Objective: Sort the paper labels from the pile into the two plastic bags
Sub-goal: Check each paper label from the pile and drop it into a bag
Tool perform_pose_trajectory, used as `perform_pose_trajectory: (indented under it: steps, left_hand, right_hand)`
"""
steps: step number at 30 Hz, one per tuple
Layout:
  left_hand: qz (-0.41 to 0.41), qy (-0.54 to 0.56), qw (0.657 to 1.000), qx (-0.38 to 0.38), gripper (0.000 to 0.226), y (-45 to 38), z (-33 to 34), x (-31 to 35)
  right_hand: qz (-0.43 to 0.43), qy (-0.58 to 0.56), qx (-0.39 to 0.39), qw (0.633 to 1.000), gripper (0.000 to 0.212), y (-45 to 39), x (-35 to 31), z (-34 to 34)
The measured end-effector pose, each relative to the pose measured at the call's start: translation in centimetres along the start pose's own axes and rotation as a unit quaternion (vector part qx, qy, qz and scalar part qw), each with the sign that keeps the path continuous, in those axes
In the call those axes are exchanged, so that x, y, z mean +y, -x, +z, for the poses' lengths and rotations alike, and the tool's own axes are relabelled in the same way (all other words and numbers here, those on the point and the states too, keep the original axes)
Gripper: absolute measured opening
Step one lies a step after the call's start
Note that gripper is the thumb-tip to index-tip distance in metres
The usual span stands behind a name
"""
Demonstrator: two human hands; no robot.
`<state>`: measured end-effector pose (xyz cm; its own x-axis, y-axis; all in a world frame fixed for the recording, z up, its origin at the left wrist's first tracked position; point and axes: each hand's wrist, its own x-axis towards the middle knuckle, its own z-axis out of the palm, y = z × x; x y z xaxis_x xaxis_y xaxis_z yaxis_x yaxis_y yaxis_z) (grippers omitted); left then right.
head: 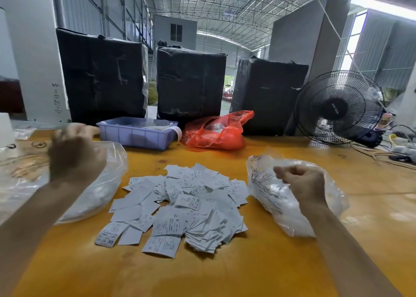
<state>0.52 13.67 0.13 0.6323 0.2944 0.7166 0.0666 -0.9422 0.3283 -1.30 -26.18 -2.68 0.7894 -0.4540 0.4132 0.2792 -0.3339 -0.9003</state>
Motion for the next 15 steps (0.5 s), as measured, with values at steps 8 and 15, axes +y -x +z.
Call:
perform_pose_trajectory:
  steps: [8,15]
  left_hand:
    - [-0.084,0.492,0.734,-0.46,0.061,7.1,-1.9,10.8]
    - [-0.141,0.541,0.735,-0.383,0.029,7.8,-0.4,10.1]
  right_hand:
    - [0.113,-0.166,-0.382,0.902,0.018,5.9,-3.3,5.9]
    - [0.102,-0.139,-0.427,0.888,0.025,7.9,-3.6,7.3]
